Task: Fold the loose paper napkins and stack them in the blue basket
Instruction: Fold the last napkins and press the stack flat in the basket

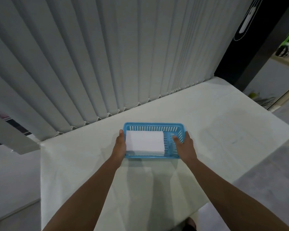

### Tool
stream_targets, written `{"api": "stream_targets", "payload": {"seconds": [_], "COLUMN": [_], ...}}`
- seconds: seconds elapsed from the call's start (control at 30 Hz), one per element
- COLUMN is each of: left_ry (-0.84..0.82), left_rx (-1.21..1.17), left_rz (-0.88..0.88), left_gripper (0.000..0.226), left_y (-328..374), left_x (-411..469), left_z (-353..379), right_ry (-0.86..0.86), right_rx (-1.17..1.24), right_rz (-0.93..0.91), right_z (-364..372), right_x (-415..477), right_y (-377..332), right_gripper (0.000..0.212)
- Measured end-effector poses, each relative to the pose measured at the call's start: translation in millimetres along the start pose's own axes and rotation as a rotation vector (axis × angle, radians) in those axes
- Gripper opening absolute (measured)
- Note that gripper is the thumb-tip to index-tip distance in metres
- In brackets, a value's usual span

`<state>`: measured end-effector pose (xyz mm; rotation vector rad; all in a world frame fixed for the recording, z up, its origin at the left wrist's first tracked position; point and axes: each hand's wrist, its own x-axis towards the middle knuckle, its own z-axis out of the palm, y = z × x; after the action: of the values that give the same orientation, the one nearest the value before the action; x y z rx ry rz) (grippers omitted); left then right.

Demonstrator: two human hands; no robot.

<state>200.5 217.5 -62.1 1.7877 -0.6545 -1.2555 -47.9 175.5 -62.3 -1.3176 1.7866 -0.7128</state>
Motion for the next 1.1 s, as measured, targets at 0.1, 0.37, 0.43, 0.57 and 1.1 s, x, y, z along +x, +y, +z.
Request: {"api": "stream_targets", "payload": {"seconds": [0.1,0.37,0.43,0.57,1.1], "left_ry": [-0.010,0.034,0.036,0.026,0.061], "left_rx": [-0.027,-0.107,-0.131,-0.194,-0.295], "left_rz": [0.002,0.021,0.029,0.021,-0.110], "left_gripper": [0.063,0.059,0.055,0.055,0.098], "left_y": [21.1,85.1,99.6,125.1,165.4], "left_x": [9.5,48.1,60.0,86.9,179.3], "left_z": [41.6,185.3,223.5,288.4,415.7], "right_ry": [-0.004,-0.069,-0.099,-0.134,-0.176], "right_rx": [0.002,-0.063,-0.077,-0.106,-0.316], "right_rz": [-0.011,-0.085,-0.096,-0.106,-0.213], "right_z": [-29.9,-132.1,-157.1,-198.1,-231.8], "right_x": [41.7,191.7,232.2,310.2,493.0], "right_y": [1.1,6.9,7.4,6.4,7.7], "right_gripper": [0.064,0.065,0.064,0.063,0.048]}}
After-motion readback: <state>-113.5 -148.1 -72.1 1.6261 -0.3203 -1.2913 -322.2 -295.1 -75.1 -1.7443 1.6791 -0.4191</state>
